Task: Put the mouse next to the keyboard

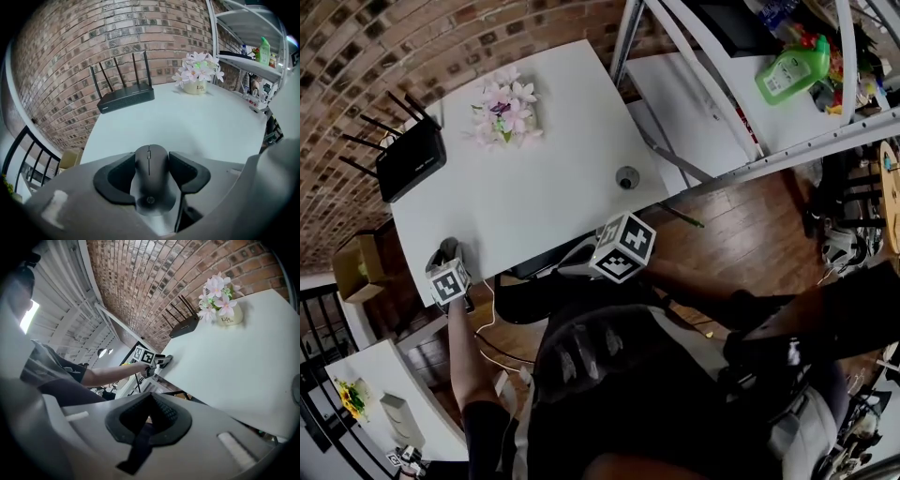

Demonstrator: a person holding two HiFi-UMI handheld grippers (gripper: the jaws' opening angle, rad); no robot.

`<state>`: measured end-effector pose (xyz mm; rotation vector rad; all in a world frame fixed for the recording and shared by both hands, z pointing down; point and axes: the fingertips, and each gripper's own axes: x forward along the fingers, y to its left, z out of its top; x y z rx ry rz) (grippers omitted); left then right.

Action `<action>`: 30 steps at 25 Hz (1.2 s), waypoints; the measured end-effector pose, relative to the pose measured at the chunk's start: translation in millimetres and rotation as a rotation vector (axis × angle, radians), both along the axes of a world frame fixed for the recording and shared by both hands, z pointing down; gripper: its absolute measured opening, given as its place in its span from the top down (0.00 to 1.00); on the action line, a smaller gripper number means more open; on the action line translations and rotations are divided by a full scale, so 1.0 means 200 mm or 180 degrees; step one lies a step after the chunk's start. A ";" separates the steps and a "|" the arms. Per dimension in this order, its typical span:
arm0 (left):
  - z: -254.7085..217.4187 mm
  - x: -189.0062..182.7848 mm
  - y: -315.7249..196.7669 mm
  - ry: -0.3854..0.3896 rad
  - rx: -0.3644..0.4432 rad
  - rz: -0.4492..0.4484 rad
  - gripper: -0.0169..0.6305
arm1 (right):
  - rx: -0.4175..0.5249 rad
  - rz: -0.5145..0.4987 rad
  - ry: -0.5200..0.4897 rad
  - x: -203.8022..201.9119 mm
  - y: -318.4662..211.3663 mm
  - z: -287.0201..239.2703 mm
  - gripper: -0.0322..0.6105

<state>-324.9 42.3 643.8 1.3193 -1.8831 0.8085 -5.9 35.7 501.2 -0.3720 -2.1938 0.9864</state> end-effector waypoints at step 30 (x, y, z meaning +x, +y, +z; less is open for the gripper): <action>-0.36 -0.32 -0.03 0.0053 0.1220 -0.0046 0.61 | 0.0196 0.0011 0.0049 -0.35 0.25 -0.02 0.94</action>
